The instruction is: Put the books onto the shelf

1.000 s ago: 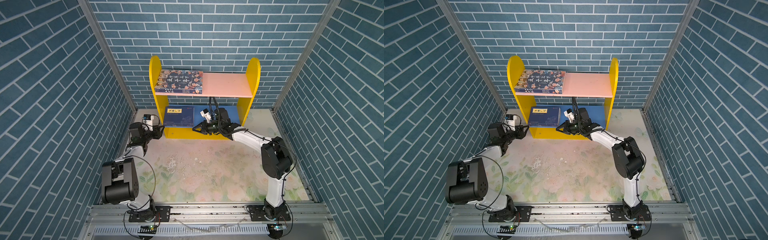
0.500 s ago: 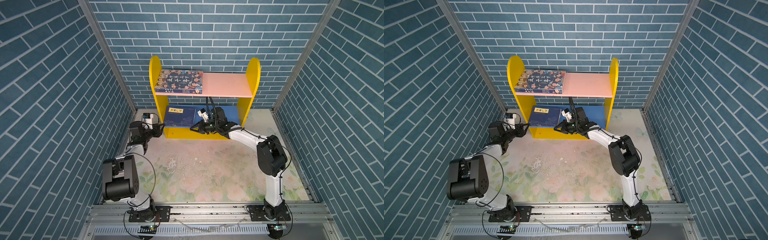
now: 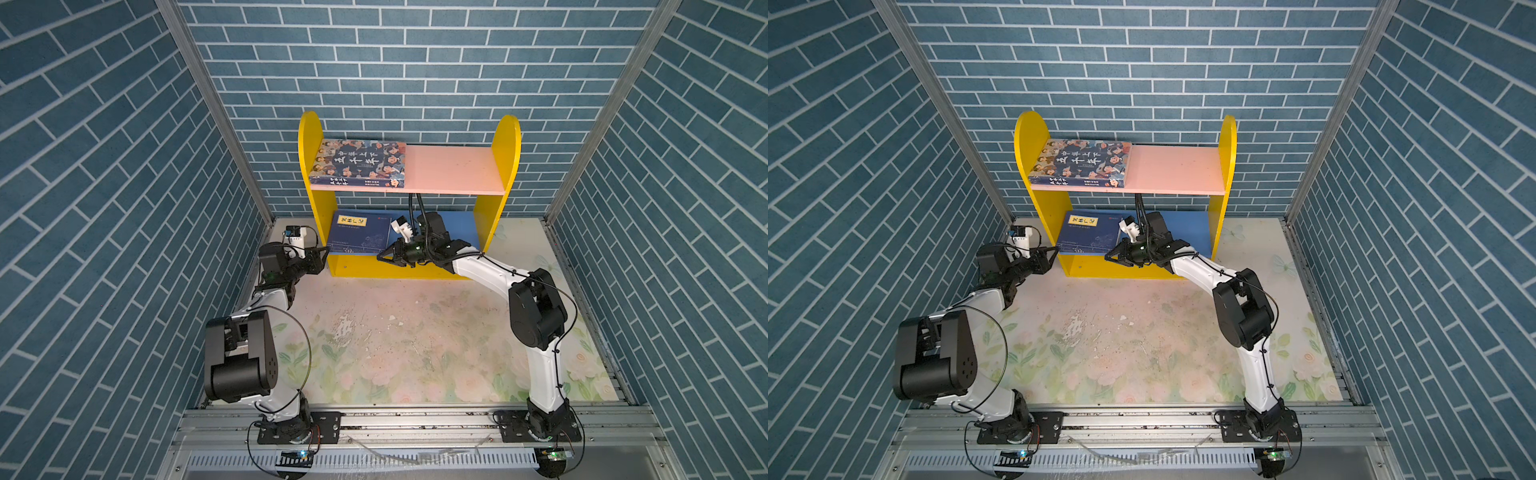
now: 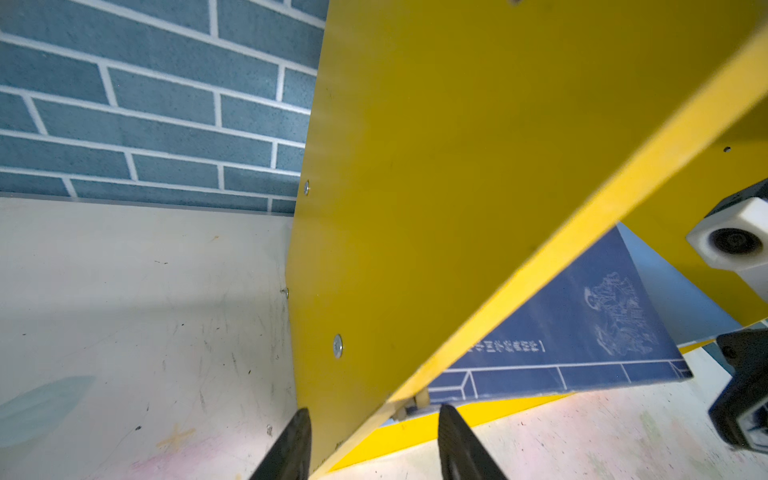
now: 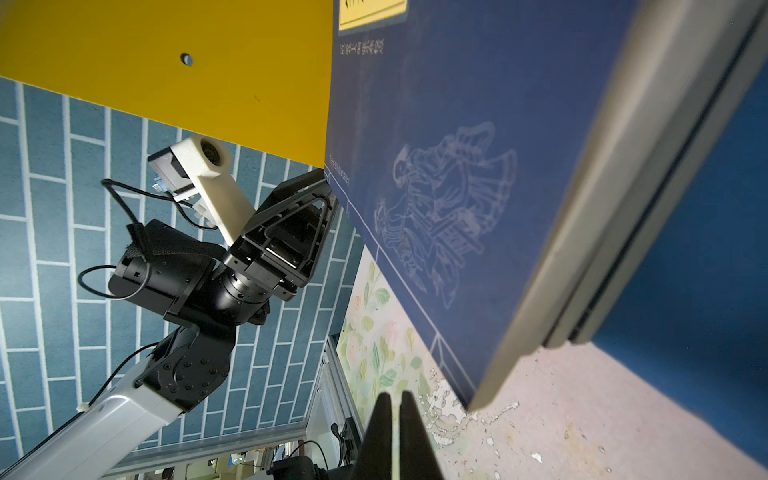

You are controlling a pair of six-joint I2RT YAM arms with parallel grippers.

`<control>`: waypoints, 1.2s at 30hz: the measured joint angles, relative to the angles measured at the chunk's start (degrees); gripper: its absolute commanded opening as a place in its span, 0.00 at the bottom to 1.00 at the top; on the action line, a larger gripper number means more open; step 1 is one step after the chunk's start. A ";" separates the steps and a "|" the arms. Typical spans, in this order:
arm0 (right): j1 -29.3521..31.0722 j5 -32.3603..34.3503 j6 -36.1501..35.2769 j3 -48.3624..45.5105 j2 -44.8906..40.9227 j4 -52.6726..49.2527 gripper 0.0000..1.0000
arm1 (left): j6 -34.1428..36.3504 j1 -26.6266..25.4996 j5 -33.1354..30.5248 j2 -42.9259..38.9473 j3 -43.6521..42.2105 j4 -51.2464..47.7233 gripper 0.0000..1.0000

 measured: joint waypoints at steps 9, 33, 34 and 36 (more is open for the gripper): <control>0.48 0.94 -1.60 2.75 1.09 -4.50 0.09 | 0.00 0.00 0.02 -0.61 -0.52 0.17 0.51; 0.52 6.73 -7.54 11.45 4.85 -16.00 0.08 | -0.48 0.00 0.20 -0.66 -0.52 0.70 0.51; 0.52 6.82 -7.54 11.61 4.87 -16.24 0.08 | -0.52 0.00 0.20 -0.66 -0.52 0.74 0.51; 0.52 6.93 -7.54 12.33 5.22 -16.61 0.08 | -0.70 0.00 0.20 -0.66 -0.52 0.85 0.51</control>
